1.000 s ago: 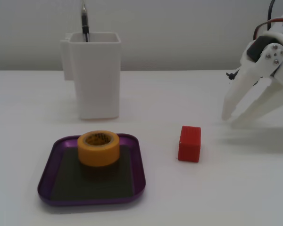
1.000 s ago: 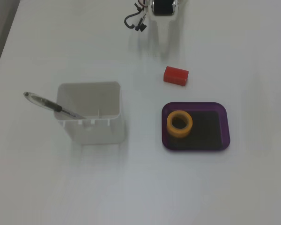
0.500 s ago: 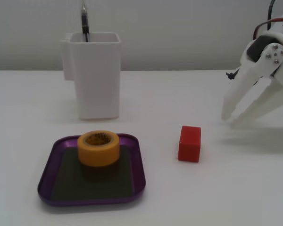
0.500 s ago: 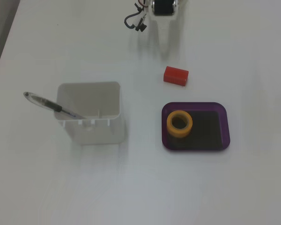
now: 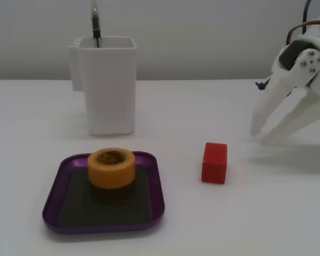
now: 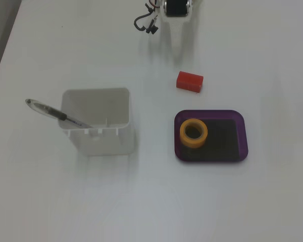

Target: Pick up the red cube and place it in the box.

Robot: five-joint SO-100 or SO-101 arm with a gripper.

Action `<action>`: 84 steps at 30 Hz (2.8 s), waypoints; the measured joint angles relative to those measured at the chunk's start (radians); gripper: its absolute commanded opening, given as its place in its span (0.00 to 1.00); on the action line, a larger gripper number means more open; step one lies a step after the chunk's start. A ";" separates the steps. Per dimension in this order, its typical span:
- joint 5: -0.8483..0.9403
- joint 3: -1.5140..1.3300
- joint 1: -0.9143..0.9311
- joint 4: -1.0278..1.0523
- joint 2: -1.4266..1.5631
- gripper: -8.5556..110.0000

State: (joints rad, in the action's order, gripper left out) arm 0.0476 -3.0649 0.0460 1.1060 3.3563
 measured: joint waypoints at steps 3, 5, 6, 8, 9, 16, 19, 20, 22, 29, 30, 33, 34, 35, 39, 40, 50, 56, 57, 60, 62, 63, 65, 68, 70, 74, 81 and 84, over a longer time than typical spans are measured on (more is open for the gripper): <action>0.000 0.000 0.000 0.000 0.000 0.10; 0.000 0.000 0.000 0.000 0.000 0.10; 0.000 0.000 0.000 0.000 0.000 0.10; 0.000 0.000 0.000 0.000 0.000 0.10; 0.000 0.000 0.000 0.000 0.000 0.10; 0.003 0.000 0.000 -0.005 0.000 0.15; 0.003 0.000 0.005 -0.035 0.000 0.18; 0.003 0.000 0.005 -0.048 0.000 0.18; 0.003 0.005 0.005 -0.066 0.000 0.17; 0.003 0.173 0.008 -0.081 -0.014 0.18; 0.003 0.210 0.008 -0.081 -0.038 0.19; 0.003 0.351 0.014 -0.081 -0.193 0.22; 0.003 0.410 0.011 -0.081 -0.268 0.23; 0.000 0.474 0.003 -0.081 -0.351 0.24; -0.078 0.752 -0.005 -0.006 -0.752 0.28; -0.107 0.822 -0.008 0.029 -0.848 0.29; -0.365 1.261 -0.219 0.216 -1.571 0.34; -0.377 1.273 -0.239 0.175 -1.706 0.33; -0.377 1.273 -0.239 0.153 -1.720 0.33; -0.376 1.267 -0.206 0.092 -1.769 0.33; -0.374 1.253 -0.167 0.052 -1.799 0.33; -0.374 1.244 -0.155 0.034 -1.813 0.33; -0.374 1.227 -0.138 0.006 -1.838 0.33; -0.374 1.209 -0.129 -0.006 -1.848 0.32; -0.367 1.206 -0.127 -0.006 -1.848 0.27; -0.341 1.201 -0.132 -0.021 -1.848 0.06; -0.328 1.204 -0.137 -0.003 -1.836 0.07; -0.299 1.200 -0.147 0.005 -1.789 0.07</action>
State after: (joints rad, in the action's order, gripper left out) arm -0.2516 -1.8653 -0.1012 1.1106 1.5677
